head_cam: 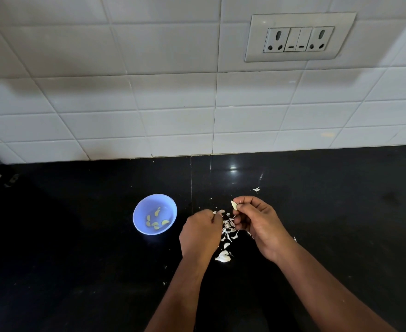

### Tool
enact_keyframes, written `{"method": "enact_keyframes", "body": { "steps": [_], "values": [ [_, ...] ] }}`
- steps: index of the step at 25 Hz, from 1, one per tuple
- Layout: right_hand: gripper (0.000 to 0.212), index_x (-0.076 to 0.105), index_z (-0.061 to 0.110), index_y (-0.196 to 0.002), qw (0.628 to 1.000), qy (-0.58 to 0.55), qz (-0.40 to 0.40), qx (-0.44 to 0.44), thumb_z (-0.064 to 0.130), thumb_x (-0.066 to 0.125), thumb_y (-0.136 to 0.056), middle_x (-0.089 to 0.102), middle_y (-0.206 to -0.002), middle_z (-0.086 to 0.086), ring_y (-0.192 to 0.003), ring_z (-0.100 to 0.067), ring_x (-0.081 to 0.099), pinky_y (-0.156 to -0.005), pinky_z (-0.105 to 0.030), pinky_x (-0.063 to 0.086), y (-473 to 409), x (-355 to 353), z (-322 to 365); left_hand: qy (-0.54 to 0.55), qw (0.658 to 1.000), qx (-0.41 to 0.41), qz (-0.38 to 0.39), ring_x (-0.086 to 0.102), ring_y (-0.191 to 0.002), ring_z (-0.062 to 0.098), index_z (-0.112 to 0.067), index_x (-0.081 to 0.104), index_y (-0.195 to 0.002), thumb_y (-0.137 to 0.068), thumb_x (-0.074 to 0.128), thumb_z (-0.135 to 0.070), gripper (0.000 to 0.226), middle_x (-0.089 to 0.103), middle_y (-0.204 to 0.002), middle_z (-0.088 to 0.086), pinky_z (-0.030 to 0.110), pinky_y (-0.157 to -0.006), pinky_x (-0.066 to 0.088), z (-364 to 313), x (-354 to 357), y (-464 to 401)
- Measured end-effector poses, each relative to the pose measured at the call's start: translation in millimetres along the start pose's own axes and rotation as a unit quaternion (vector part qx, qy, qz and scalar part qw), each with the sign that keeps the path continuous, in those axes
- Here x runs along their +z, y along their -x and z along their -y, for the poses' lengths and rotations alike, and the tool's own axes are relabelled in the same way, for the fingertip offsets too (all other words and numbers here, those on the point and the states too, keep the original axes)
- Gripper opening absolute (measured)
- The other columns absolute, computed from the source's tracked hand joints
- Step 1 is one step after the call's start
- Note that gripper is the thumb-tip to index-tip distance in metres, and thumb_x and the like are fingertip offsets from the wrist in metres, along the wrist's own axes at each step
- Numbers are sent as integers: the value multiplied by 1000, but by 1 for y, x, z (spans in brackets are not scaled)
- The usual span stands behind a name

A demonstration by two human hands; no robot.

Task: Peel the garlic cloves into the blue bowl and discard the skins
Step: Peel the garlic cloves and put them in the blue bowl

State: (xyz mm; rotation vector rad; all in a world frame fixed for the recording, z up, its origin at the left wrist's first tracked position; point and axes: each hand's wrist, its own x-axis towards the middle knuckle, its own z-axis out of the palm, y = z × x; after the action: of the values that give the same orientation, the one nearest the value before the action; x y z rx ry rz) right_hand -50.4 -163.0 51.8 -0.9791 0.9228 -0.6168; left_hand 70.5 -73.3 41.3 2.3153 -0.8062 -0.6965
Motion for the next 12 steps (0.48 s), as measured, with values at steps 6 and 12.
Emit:
{"method": "enact_keyframes", "body": {
  "steps": [6, 12],
  "values": [
    [17, 79, 8, -106, 1000, 24, 6, -1, 6, 62, -100, 68, -80, -7, -71, -18, 64, -67, -30, 56, 2, -5, -3, -28, 998, 50, -23, 65, -92, 12, -28, 74, -94, -99, 65, -40, 15, 64, -109, -11, 34, -79, 54, 3, -6, 1],
    [17, 78, 9, -109, 993, 106, 16, -50, 3, 67, -98, 73, -81, -7, -75, -17, 69, -73, -27, 61, 10, -6, 6, 148, 983, 108, 21, 68, -90, 1, -36, 72, -98, -100, 63, -45, 13, 73, -94, -17, 38, -85, 58, -2, -7, 6]
  ]
}}
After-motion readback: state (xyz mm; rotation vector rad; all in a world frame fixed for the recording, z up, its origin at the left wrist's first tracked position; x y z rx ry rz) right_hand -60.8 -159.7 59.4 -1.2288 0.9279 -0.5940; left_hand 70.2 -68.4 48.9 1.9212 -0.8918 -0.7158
